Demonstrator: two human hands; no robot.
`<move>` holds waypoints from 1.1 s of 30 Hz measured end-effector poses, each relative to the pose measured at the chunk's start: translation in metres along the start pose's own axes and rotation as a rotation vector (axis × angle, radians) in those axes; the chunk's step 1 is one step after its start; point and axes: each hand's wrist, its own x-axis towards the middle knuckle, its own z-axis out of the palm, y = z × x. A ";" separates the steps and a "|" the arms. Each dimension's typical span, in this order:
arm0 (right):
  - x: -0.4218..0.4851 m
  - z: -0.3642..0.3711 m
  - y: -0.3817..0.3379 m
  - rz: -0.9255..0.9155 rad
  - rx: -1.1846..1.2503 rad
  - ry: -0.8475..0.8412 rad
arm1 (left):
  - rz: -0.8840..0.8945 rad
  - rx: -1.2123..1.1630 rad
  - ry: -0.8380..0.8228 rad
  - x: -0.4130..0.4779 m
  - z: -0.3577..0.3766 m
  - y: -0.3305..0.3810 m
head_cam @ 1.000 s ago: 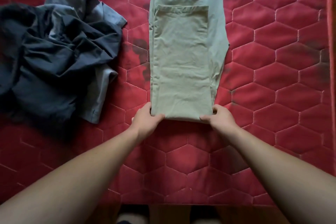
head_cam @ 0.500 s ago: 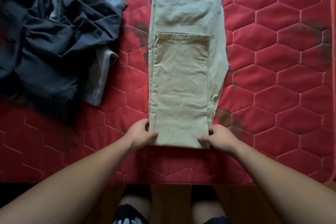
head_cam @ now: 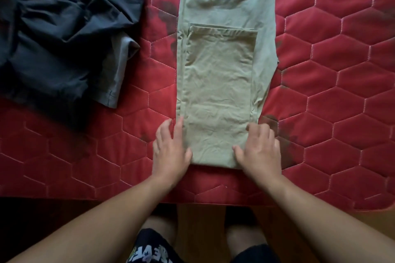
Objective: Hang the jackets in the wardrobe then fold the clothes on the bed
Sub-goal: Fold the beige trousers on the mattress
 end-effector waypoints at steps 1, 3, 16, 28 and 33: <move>0.001 0.005 -0.003 -0.113 -0.034 0.078 | 0.106 0.055 0.037 0.004 0.003 0.003; 0.011 0.018 -0.010 -0.308 -0.125 0.054 | 0.346 0.167 0.063 0.018 0.014 0.007; 0.076 0.041 -0.007 -0.430 -0.251 0.046 | 0.516 0.350 0.078 0.078 0.030 -0.008; 0.232 -0.004 -0.024 -0.414 -0.272 0.189 | 0.466 0.371 0.248 0.238 -0.017 0.044; 0.284 -0.041 -0.022 -0.298 -0.139 0.258 | 0.497 0.378 0.333 0.282 -0.054 0.058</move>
